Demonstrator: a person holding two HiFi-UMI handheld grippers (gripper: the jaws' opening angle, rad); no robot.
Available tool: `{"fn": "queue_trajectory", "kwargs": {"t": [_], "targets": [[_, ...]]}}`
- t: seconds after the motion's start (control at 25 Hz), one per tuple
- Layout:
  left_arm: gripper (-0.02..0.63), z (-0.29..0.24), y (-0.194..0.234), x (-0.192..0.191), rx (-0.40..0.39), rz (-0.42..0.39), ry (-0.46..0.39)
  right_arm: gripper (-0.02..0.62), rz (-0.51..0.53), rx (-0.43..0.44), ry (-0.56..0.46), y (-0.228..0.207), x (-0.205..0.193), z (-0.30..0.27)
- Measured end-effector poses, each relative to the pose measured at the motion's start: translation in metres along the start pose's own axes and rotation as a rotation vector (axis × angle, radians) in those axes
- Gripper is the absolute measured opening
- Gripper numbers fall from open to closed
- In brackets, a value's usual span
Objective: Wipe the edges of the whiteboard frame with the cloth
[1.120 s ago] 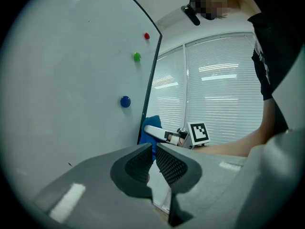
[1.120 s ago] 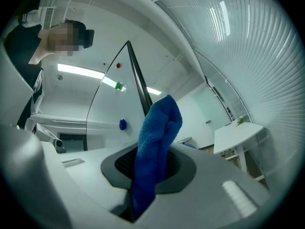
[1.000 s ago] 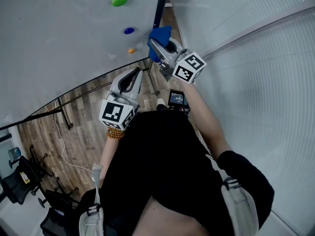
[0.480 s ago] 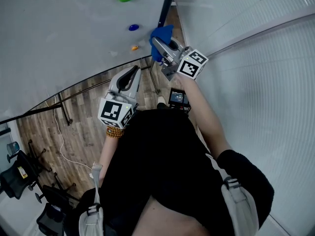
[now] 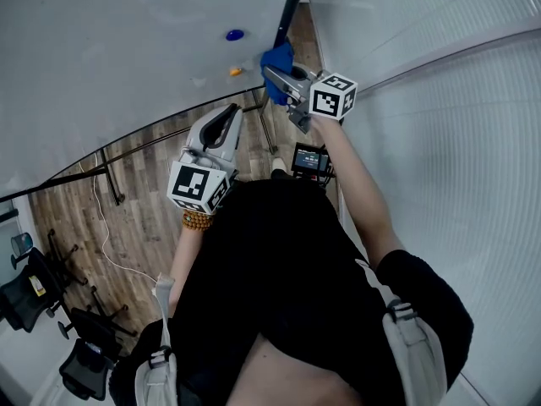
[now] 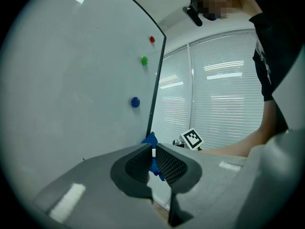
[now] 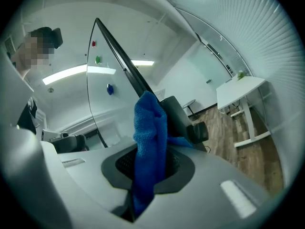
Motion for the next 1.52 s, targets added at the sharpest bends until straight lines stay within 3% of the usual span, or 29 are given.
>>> {"fn": "queue_trajectory", "kwargs": {"t": [1.52], "targets": [[0.123,0.033,0.018,0.0,0.148,0.007,0.015,0.067,-0.216,-0.087,0.181,-0.068,-0.077,-0.009]]}}
Point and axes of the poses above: the fingertips, and each gripper's own axes: z backward along the fingers, y to its left, x out of its top, the point moved 3 cm from there along z, backward along the fingers, and after that the axes turned 5 degrees about -y, right-handed, at the moved point
